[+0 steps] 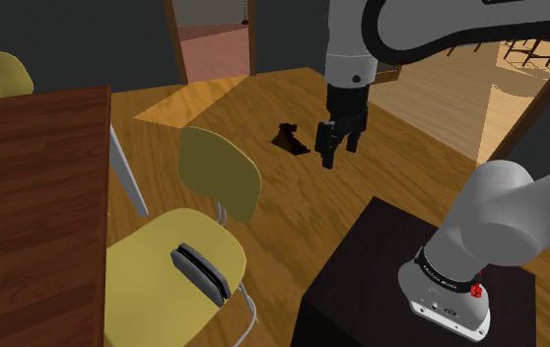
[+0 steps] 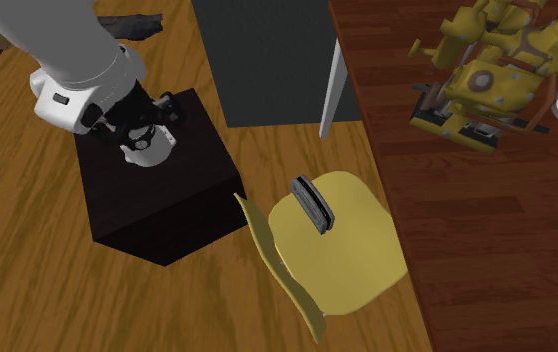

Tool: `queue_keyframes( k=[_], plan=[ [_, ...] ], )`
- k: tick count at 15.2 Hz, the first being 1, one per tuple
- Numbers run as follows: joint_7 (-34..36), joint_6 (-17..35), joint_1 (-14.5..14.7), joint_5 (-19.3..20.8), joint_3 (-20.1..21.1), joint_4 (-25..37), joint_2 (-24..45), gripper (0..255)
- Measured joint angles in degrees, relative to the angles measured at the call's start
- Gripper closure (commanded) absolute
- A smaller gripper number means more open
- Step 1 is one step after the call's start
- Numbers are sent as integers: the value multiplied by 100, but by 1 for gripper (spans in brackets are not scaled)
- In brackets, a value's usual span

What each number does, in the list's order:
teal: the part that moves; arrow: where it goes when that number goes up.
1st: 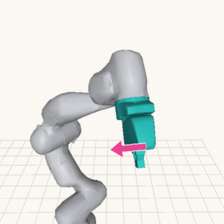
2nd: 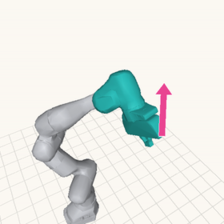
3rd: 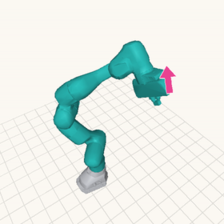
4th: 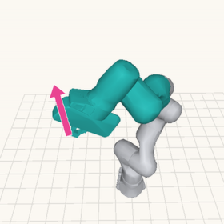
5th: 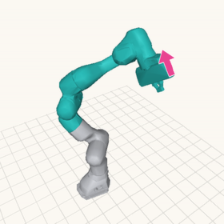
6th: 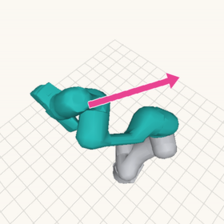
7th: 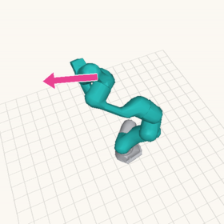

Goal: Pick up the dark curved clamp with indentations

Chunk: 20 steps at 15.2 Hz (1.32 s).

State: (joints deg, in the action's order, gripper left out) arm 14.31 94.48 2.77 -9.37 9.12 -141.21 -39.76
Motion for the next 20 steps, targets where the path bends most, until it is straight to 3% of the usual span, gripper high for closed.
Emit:
queue_keyframes(
  k=[6,12,20],
  plan=[
    [499,920,174,-252,620,101,874,0],
    [1021,1853,234,-202,1188,462,2039,0],
    [1969,2790,319,467,1780,1344,3801,0]
  ],
)
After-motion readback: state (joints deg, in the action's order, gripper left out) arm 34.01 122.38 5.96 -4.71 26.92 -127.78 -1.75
